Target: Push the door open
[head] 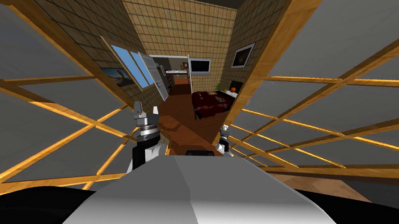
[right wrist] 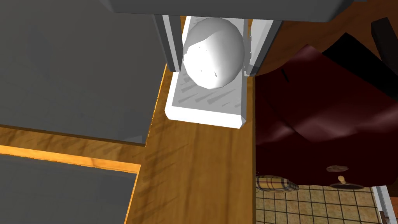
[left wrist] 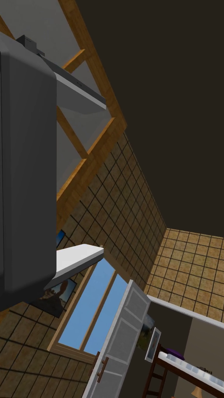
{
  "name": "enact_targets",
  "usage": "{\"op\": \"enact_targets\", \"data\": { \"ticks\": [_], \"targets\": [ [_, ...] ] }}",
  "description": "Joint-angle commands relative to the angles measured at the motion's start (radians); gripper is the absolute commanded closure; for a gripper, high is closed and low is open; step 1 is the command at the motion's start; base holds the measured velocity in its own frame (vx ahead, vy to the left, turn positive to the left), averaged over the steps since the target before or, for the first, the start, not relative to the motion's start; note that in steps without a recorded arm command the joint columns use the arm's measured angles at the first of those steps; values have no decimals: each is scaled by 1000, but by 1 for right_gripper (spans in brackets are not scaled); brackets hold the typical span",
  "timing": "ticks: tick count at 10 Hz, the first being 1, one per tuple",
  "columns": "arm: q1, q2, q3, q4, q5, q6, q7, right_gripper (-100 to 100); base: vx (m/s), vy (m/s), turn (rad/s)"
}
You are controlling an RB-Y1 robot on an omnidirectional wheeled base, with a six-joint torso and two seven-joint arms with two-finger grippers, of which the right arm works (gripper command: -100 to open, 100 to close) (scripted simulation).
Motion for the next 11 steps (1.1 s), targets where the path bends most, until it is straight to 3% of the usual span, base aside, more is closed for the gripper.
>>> {"op": "enact_targets", "data": {
  "ticks": [1, 4, 5, 8, 10, 11],
  "targets": [
    [13, -5, -25, -25, -20, 11, 11, 100, 190, 46, -55],
    [11, 5, -51, -24, -41, 7, 13, 100, 216, 18, -76],
    [7, 4, -43, -9, -37, 10, 10, 100, 89, -6, -18],
    [4, -18, -75, -5, -60, 0, 15, 100, 175, -3, -42],
    [4, -18, -75, -5, -60, 0, 15, 100, 95, -12, -20],
    [4, -27, -95, -3, -75, -4, 18, 100, 142, -9, -43]
  ]
}}
